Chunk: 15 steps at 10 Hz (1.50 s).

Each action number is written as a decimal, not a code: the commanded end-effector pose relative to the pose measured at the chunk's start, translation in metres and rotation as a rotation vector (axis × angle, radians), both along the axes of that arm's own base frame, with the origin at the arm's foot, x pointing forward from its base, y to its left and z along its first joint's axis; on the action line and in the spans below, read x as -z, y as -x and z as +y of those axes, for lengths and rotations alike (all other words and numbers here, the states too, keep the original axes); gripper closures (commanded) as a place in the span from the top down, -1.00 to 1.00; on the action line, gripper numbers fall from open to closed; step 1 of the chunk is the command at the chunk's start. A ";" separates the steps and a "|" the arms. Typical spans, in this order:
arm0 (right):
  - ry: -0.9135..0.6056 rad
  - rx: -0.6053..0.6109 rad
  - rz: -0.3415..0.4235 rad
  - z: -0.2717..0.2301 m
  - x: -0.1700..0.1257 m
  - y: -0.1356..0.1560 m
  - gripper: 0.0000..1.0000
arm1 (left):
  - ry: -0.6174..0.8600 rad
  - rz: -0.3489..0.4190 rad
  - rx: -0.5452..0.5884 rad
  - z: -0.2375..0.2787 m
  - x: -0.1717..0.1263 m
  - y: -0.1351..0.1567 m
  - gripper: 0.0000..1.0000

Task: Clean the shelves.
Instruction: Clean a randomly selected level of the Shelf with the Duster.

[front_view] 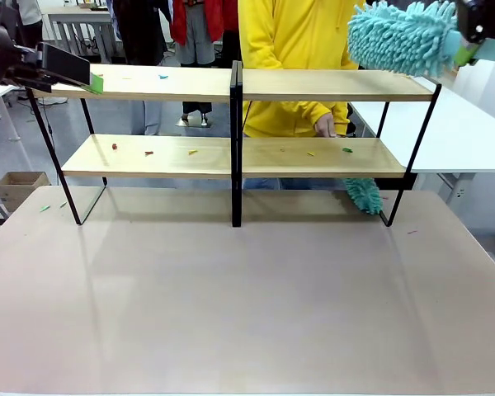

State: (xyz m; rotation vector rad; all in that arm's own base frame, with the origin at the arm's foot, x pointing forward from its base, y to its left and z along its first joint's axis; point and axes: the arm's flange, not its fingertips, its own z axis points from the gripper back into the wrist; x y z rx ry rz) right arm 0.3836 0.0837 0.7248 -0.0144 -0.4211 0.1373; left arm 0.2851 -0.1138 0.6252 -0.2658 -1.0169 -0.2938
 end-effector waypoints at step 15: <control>0.209 0.433 -0.107 0.013 0.045 -0.043 -0.75 | 0.001 0.000 0.000 0.000 0.000 0.000 1.00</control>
